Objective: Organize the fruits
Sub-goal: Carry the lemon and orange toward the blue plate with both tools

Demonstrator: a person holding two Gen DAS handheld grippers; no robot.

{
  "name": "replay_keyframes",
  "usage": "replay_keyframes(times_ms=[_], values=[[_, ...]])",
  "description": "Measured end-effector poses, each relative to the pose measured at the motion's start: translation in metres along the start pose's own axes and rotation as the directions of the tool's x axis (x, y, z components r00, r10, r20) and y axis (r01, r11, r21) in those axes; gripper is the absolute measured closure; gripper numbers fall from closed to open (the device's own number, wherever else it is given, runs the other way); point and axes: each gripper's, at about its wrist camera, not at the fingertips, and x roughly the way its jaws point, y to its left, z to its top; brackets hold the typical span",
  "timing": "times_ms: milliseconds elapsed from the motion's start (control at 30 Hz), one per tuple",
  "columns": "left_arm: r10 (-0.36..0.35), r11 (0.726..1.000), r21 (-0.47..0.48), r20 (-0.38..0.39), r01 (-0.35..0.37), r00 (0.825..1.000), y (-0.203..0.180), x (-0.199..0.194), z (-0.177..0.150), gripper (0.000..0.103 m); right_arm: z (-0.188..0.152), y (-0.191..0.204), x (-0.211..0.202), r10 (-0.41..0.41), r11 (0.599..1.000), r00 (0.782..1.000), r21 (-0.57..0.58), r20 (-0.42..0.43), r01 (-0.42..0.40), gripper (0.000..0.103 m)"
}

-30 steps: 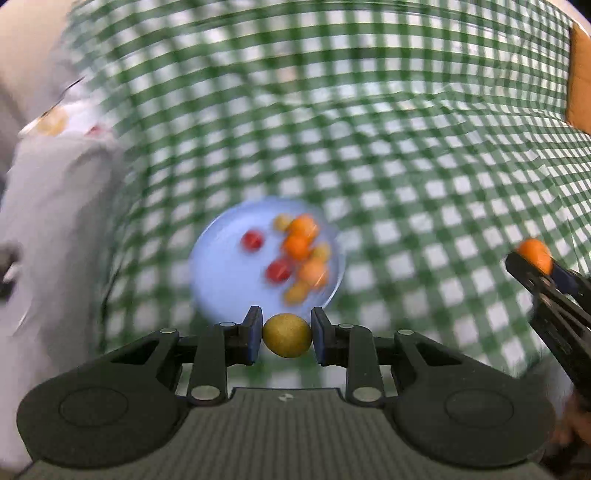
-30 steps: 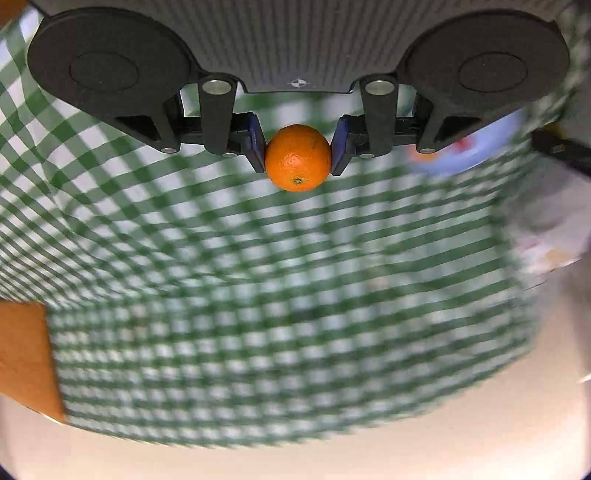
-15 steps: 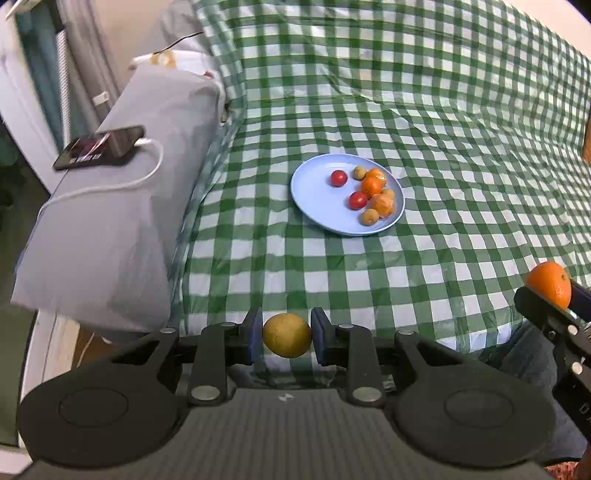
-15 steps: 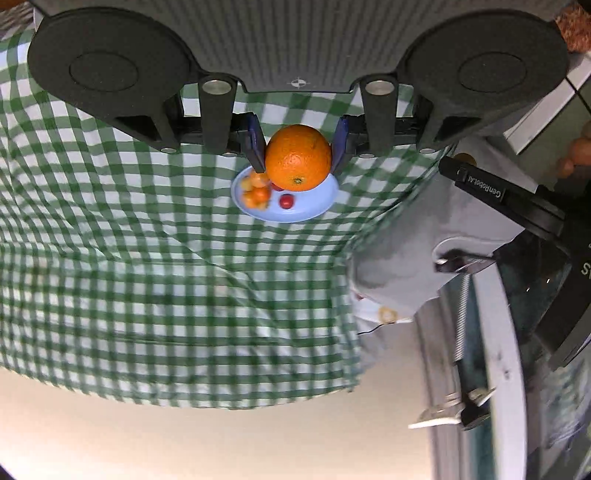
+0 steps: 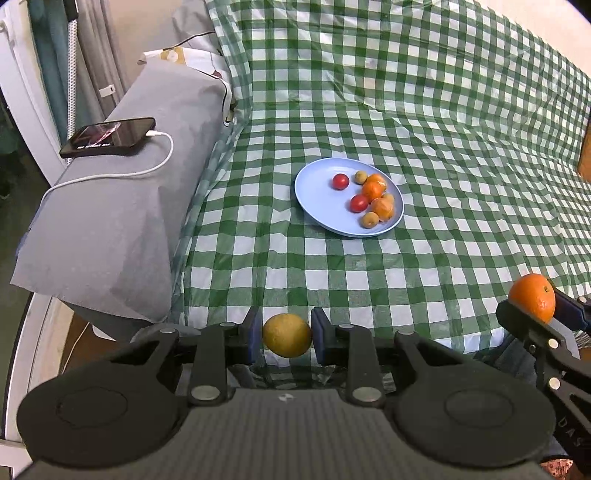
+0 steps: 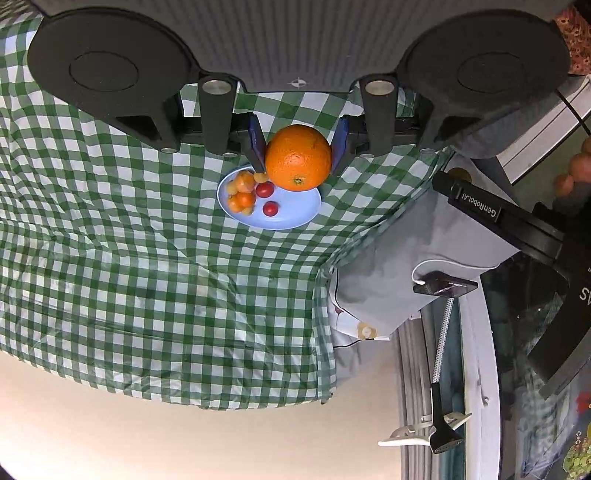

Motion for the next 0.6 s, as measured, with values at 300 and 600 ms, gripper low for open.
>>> replay_keyframes(times_ms=[300,600], values=[[-0.002,1.0,0.006,-0.021,0.002,1.0,-0.001,0.013,0.007,0.072,-0.001,-0.003,0.011,0.0,1.0,1.0,0.007,-0.028,0.0,0.064],[-0.004,1.0,0.016,-0.061,0.005,0.998,-0.001,0.042,0.027,0.072,0.003,-0.011,0.04,-0.001,1.0,0.999,0.022,-0.054,0.003,0.064]])
